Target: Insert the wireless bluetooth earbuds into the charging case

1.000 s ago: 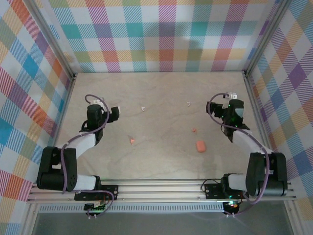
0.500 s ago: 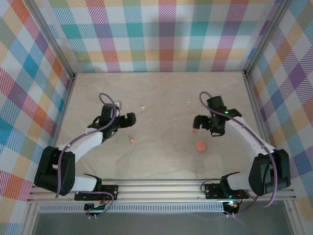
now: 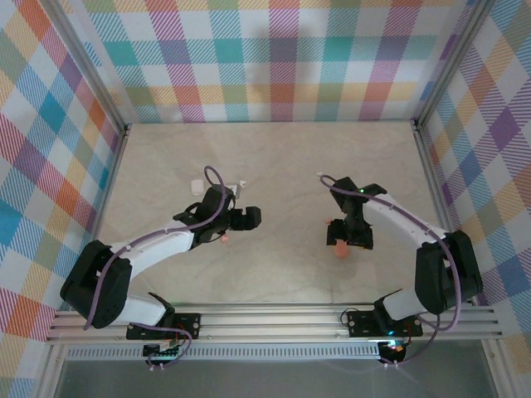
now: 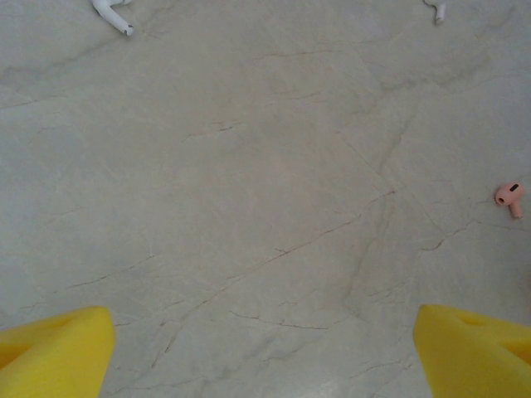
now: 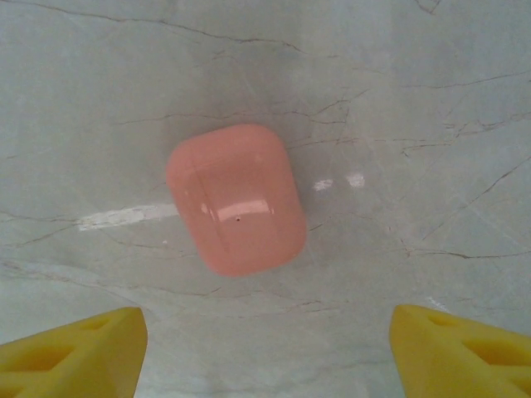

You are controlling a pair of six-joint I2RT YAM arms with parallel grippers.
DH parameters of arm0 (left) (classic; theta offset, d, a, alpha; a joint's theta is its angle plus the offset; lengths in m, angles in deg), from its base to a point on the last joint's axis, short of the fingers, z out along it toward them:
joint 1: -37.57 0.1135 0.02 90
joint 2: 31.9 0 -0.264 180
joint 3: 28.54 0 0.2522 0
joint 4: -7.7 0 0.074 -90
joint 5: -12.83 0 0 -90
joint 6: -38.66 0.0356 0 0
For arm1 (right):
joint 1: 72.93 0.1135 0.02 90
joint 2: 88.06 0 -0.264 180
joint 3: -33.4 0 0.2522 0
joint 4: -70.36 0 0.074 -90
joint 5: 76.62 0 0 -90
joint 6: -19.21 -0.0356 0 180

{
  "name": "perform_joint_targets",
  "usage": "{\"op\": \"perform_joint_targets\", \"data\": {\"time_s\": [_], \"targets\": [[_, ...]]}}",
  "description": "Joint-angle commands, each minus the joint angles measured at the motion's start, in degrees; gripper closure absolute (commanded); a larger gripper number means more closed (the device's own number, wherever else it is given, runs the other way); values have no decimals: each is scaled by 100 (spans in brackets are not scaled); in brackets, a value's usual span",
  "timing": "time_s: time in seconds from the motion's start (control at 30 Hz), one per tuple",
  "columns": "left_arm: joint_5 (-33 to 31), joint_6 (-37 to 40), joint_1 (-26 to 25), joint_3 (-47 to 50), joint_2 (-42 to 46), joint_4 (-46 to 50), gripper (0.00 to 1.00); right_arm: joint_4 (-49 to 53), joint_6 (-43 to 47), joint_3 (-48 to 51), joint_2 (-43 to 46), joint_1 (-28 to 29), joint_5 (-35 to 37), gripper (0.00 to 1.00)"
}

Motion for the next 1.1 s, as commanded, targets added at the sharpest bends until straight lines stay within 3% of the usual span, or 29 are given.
{"op": "perform_joint_targets", "data": {"time_s": [0.0, 0.17, 0.5, 0.93, 1.07], "targets": [[-99, -139, -111, -34, 22, -46, 8, -63, 101, -3, -288, 27, -161, 25], [83, -84, -167, -127, 55, 85, 12, -351, 207, -35, -564, 21, -327, 34], [-81, -233, -387, 83, 339, 136, 16, -444, 440, -147, -1149, 9, -77, 33], [-190, -55, -595, 209, 730, 95, 17, -846, 388, -121, -1398, 14, -480, 55], [44, 352, -599, 317, 1066, 48, 17, -914, 221, -172, -1119, 10, -778, 59]]}}
